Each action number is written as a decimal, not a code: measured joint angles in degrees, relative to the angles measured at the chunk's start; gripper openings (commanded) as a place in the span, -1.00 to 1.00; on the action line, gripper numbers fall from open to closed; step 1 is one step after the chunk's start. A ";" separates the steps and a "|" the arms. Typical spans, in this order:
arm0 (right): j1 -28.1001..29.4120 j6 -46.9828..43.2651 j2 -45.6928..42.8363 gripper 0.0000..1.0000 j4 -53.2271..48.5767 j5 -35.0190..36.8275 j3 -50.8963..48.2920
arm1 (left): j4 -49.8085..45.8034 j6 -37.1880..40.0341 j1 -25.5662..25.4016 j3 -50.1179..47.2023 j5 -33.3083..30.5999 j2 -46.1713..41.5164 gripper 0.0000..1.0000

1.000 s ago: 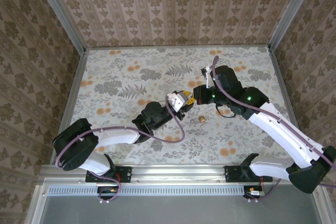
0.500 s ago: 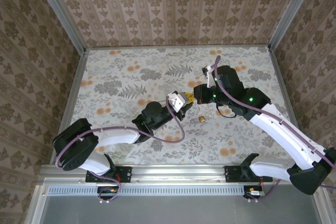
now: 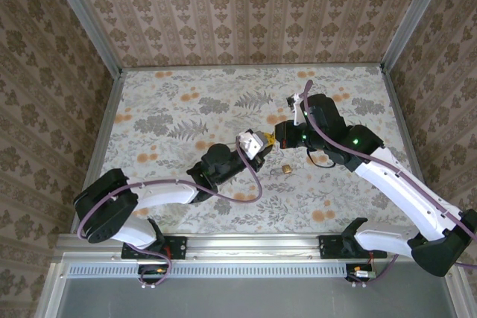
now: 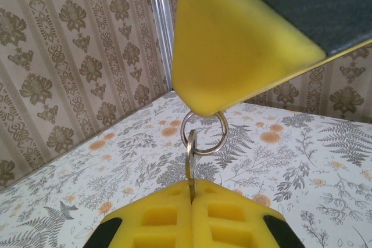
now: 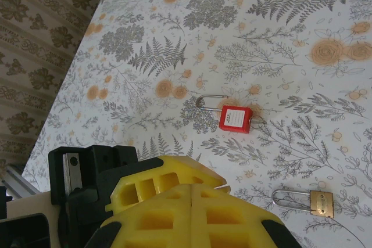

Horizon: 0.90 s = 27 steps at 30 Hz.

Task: Unlock with the key

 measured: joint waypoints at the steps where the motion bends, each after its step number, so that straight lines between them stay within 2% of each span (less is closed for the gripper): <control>1: -0.04 -0.02 0.00 -0.93 0.00 0.00 -0.02 | -0.61 -0.02 0.04 0.00 0.09 -0.37 -1.00; 5: -1.84 -0.63 -0.98 -0.78 1.92 -1.44 -1.75 | -6.97 -0.04 0.74 1.14 1.64 -3.23 -1.00; 9: -5.57 -2.60 -3.17 -0.52 6.19 -4.55 -5.25 | -14.62 -0.26 3.17 3.04 4.55 -6.69 -1.00; 13: -9.03 -5.22 -6.58 -0.47 12.94 -8.33 -10.38 | -23.82 -0.59 5.75 5.25 7.78 -10.21 -1.00; 17: -11.85 -6.69 -8.83 -0.26 20.76 -14.47 -15.89 | -30.34 -1.60 7.30 6.10 11.82 -12.22 -1.00; 21: -13.51 -8.33 -8.76 -0.16 27.54 -22.64 -19.61 | -36.74 -3.15 10.10 6.78 17.57 -12.83 -1.00; 27: -13.57 -9.40 -8.33 -0.20 37.99 -33.05 -25.11 | -46.99 -3.30 11.67 11.63 24.61 -12.90 -1.00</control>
